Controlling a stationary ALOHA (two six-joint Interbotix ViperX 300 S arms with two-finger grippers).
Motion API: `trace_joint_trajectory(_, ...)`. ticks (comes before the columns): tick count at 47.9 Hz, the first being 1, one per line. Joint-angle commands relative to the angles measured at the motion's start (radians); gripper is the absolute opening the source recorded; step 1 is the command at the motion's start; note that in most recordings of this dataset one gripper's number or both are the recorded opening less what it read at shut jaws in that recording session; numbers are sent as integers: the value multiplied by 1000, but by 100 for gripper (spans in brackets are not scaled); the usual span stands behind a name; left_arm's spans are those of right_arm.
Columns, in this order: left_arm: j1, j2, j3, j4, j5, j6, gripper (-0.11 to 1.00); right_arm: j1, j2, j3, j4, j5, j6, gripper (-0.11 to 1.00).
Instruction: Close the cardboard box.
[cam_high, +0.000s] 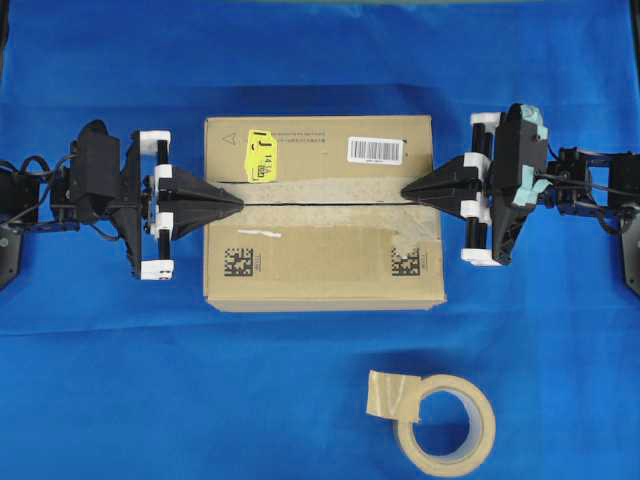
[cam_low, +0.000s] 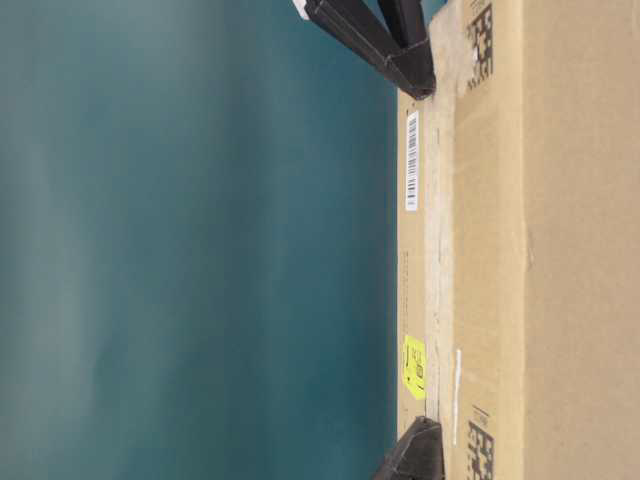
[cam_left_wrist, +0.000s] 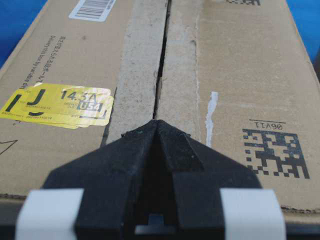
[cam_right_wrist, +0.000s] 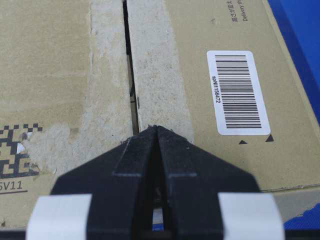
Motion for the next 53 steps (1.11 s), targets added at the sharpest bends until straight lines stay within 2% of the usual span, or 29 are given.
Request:
trace_joint_trajectory(1, -3, -5, -9, -2, 0, -2, 0, 5, -6, -9, 3, -15, 2, 0)
trace_joint_trajectory(20, -3, -5, -9, -2, 0, -2, 0, 35, -41, 23, 0, -52, 0, 0)
trace_joint_trajectory(53, -3, -3, -9, -2, 0, -3, 0, 37, -44, 25, 0, -49, 0, 0)
